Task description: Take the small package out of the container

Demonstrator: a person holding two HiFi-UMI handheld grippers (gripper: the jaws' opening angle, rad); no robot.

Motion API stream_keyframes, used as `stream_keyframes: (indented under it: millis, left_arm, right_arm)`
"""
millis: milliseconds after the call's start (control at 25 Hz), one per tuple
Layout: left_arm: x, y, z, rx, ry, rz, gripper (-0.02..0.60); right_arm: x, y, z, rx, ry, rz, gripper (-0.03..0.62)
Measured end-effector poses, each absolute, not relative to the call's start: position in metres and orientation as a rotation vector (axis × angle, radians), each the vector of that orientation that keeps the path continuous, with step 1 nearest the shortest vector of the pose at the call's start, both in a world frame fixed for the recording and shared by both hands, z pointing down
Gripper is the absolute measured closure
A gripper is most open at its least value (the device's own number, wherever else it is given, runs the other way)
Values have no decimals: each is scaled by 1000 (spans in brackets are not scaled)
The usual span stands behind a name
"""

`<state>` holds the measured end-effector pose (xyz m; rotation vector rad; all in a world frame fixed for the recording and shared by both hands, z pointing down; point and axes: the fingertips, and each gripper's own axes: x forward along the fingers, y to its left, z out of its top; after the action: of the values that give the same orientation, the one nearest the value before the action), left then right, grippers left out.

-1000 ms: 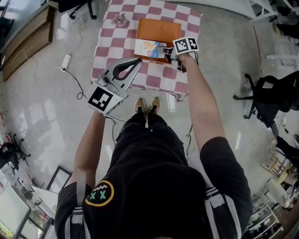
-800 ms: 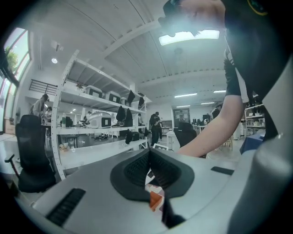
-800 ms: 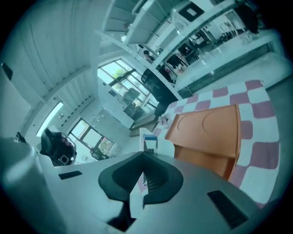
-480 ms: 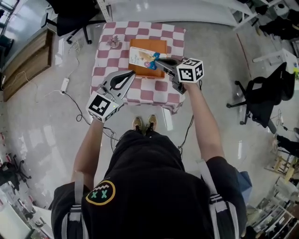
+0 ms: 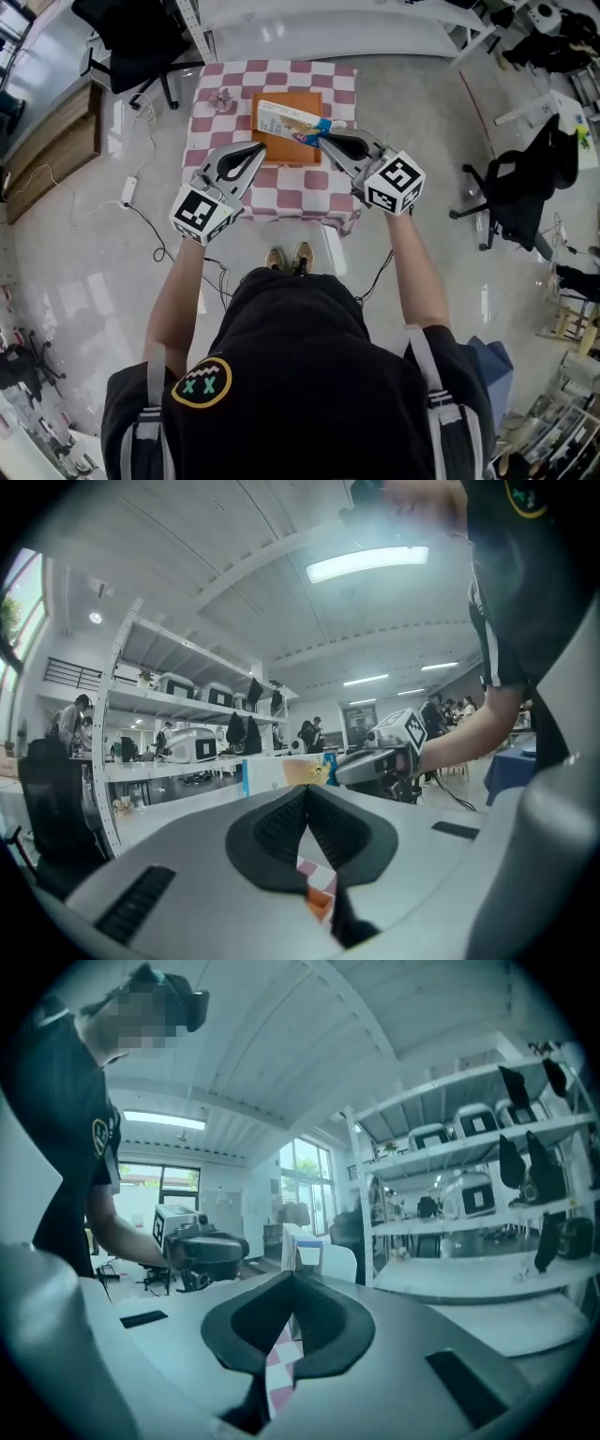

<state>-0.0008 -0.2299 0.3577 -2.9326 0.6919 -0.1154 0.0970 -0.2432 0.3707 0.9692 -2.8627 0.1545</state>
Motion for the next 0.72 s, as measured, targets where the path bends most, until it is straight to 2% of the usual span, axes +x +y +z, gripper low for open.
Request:
stream_keyframes:
  millis: [280, 720]
  left_arm:
    - [-6, -226, 348, -2913, 681, -103, 565]
    - [-10, -222, 337, -2893, 691, -77, 565]
  right_arm:
    - [95, -210, 336, 1051, -2898, -187, 571]
    - [87, -203, 328, 1123, -2870, -282, 571]
